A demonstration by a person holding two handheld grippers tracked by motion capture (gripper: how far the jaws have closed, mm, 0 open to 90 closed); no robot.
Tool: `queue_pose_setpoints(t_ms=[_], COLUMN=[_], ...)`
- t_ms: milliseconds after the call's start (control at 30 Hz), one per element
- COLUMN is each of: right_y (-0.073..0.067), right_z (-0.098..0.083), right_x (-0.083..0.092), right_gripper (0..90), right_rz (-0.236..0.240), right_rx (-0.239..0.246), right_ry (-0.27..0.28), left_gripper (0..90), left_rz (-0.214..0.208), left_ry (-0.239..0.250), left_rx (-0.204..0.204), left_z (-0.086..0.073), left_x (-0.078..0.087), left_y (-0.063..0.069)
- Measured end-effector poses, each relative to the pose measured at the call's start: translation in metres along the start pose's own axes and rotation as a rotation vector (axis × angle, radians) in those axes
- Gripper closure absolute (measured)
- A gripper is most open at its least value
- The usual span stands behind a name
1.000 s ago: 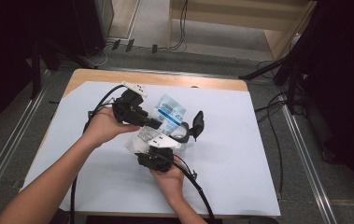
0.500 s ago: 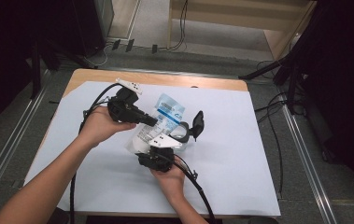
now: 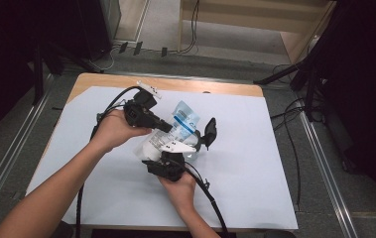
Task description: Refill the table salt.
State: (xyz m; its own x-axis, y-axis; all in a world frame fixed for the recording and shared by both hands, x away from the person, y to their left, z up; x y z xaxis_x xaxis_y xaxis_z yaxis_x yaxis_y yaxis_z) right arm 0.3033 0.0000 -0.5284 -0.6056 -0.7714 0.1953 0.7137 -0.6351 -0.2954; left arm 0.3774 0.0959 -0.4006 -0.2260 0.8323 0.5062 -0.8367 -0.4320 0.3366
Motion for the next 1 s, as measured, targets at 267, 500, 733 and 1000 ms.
queue_pose_setpoints(t_ms=[267, 500, 733, 1000], right_y=[0.000, 0.005, 0.010, 0.011], right_z=[-0.001, 0.004, 0.005, 0.005], right_x=[-0.004, -0.004, -0.005, -0.006], right_gripper=[50.7, 51.0, 51.0, 50.9], right_rz=[0.010, 0.022, 0.029, 0.033], right_rx=[-0.035, -0.093, -0.134, -0.166], right_ry=[0.005, 0.021, 0.031, 0.030], left_gripper=[90.0, 90.0, 90.0, 90.0], left_rz=[0.013, 0.026, 0.020, 0.014], left_ry=[-0.013, -0.023, -0.021, -0.027], left_rx=[0.006, -0.001, 0.022, 0.031], left_z=[0.002, 0.009, 0.013, 0.013], left_x=[-0.007, -0.013, -0.020, -0.024], left_y=[-0.001, -0.002, -0.006, -0.007])
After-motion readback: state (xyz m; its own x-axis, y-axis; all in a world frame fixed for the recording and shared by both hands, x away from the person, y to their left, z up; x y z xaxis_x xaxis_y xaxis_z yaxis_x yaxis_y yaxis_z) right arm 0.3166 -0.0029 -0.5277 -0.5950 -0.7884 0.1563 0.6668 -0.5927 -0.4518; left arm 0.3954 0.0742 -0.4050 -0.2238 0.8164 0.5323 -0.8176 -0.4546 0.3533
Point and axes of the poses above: each handheld gripper's, and its own axes: x roughly backward along the jaws, z roughly out of its top, y roughly to its right, the point moved 3 cm from there along -x, roughly forward along the jaws, and after that the axes turned 15 degrees about y, right-handed, at the moved point
